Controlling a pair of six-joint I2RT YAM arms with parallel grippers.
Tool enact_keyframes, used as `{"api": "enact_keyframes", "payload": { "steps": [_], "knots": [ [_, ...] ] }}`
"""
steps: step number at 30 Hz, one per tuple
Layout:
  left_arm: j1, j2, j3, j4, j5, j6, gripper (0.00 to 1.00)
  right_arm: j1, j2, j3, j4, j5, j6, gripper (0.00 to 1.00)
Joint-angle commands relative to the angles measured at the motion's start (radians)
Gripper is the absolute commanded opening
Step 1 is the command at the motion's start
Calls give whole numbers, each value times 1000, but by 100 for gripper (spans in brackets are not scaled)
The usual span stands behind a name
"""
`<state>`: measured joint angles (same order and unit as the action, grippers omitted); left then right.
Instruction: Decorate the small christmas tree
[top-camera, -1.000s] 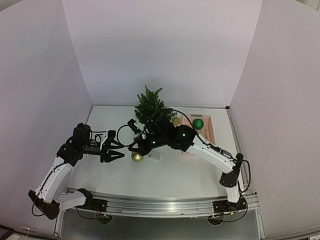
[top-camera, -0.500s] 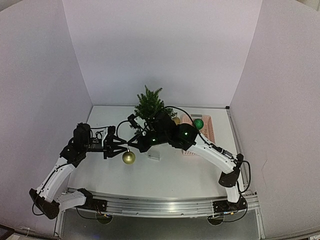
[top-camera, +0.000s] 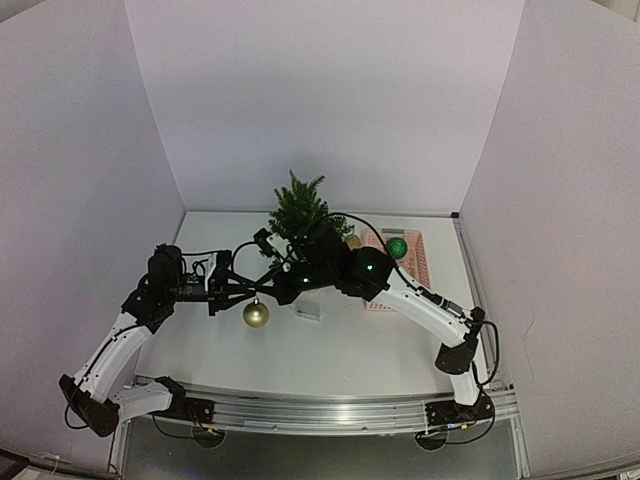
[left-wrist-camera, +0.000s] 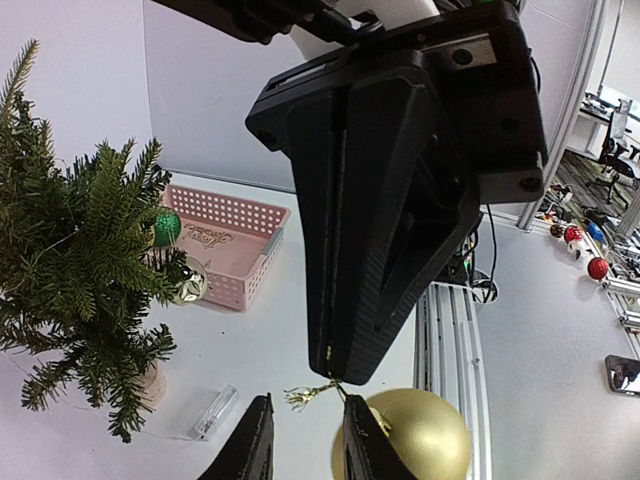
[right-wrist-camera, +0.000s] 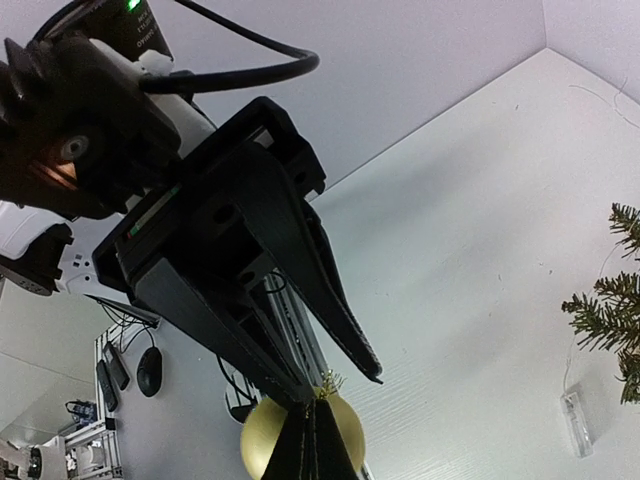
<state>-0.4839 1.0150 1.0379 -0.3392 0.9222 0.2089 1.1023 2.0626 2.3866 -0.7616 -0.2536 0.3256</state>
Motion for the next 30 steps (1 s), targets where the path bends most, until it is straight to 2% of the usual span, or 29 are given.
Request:
{"api": "enact_keyframes", "payload": {
  "steps": [1,9,13,16,18,20,22,24,29,30],
  "knots": [
    [-4,17,41,20,10,18,22,7,12,46,7,9,-18,0],
    [-4,23,47,18,28,25,0,7,9,44,7,2,-27,0],
    [-4,20,59,-16,22,56,1,7,-9,23,6,48,-43,0],
    [-4,12,68,-87,6,118,6,7,-18,18,5,89,-49,0],
    [-4,5,68,-123,-6,153,16,7,-18,21,7,102,-47,0],
    [-4,-3,65,-132,-25,168,33,7,-18,21,7,113,-41,0],
    [-4,-12,55,-121,-41,169,54,7,-19,17,7,127,-30,0],
    [-4,-17,42,-101,-52,166,68,7,-18,17,8,140,-20,0],
    [-4,-26,-24,15,-122,108,98,7,-13,36,15,192,9,0],
    [-4,-28,-37,40,-139,101,99,7,-12,39,21,198,13,0]
  ]
}}
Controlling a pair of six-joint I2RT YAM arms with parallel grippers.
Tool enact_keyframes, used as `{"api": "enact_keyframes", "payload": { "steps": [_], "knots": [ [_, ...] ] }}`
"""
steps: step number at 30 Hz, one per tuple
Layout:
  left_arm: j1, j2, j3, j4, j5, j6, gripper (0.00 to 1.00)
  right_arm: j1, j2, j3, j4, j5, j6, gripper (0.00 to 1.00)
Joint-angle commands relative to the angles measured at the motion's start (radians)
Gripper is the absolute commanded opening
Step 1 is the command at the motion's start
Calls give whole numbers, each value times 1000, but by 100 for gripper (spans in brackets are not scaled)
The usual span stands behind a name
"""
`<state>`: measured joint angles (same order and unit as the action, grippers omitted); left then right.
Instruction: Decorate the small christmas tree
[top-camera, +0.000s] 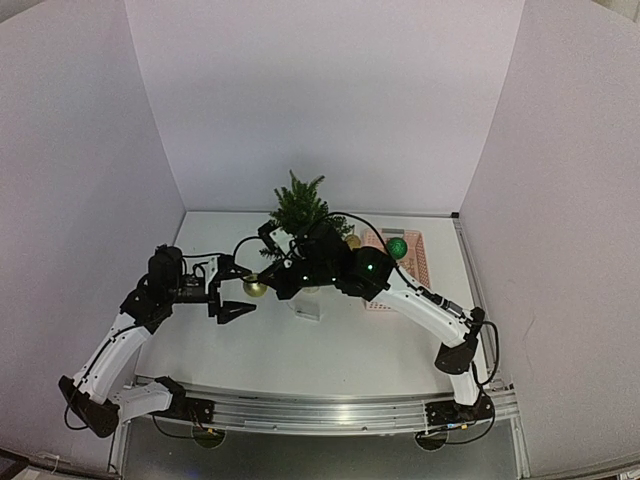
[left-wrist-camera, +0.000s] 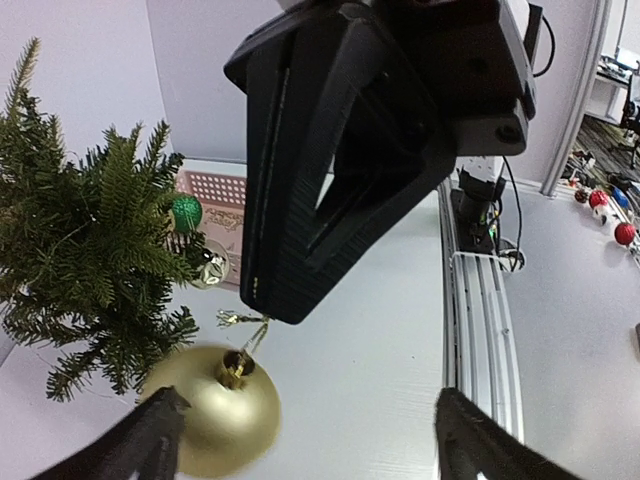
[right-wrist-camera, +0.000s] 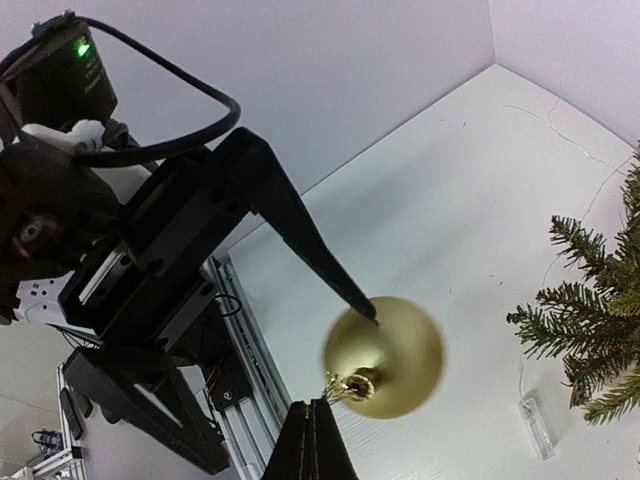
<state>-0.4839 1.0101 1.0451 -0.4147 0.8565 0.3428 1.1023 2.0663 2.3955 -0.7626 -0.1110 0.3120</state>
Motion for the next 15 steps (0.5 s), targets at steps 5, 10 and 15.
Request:
{"api": "enact_keyframes", "payload": {
  "steps": [5,10,15],
  "knots": [
    [-4,-11,-71,172,-66,-45,100,10,-2,44,78,18,52,0],
    [-5,10,-92,265,-23,-99,99,16,13,49,113,0,64,0],
    [-5,22,-88,268,-17,-85,92,17,16,51,137,2,64,0]
  ]
}}
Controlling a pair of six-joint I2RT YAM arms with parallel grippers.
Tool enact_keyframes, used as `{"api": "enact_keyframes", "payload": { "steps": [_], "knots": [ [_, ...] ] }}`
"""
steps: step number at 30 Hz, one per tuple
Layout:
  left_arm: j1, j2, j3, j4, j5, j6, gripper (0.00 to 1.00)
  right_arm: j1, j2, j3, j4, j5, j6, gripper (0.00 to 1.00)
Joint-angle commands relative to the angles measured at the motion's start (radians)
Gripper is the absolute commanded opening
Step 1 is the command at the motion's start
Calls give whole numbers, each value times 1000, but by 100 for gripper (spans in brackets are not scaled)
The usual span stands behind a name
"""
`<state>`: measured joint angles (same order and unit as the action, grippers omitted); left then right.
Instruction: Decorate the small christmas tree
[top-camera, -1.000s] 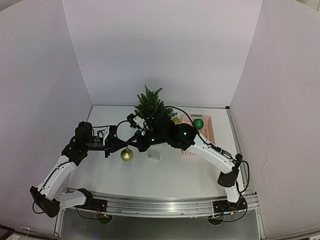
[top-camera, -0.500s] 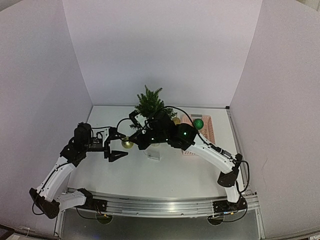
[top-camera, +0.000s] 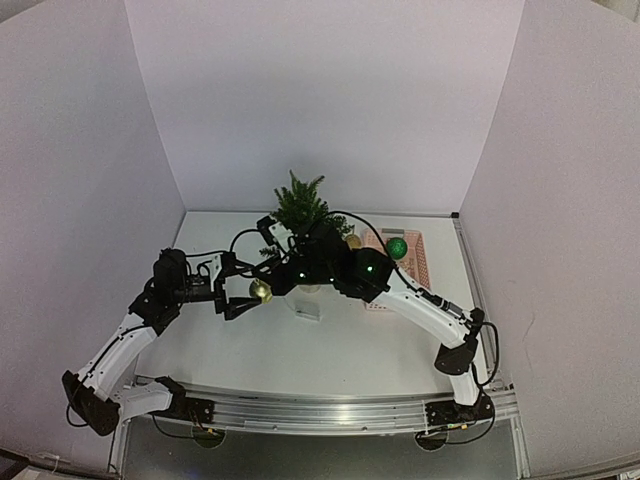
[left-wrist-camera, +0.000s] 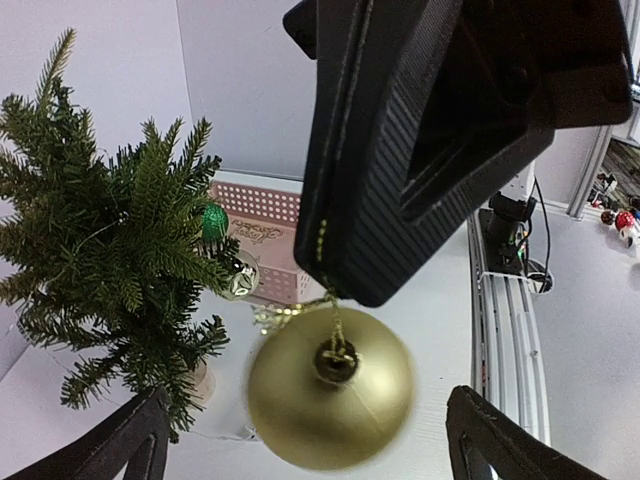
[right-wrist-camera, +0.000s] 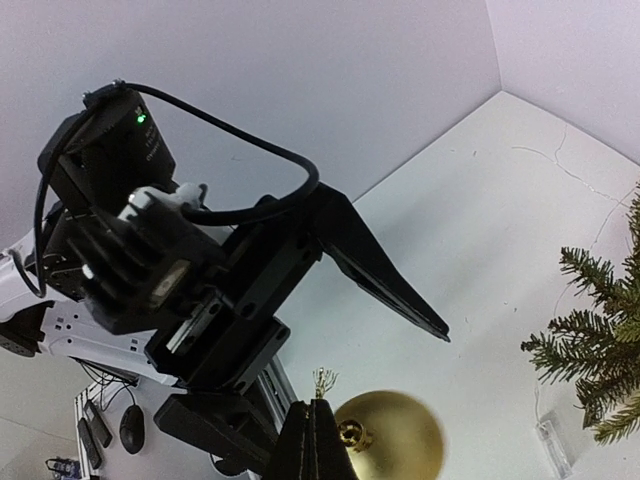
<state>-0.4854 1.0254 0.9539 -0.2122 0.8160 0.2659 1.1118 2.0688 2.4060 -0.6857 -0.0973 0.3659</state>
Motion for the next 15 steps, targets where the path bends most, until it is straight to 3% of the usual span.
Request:
{"api": "enact_keyframes", "payload": {
  "steps": [1,8,15],
  "knots": [
    [-3,7,4,58,26,-3,90,8,14,41,67,-14,9,0],
    [-4,8,8,49,38,-5,91,9,20,44,102,-31,9,0],
    [-4,10,17,36,41,8,81,8,19,41,115,-34,10,0]
  ]
}}
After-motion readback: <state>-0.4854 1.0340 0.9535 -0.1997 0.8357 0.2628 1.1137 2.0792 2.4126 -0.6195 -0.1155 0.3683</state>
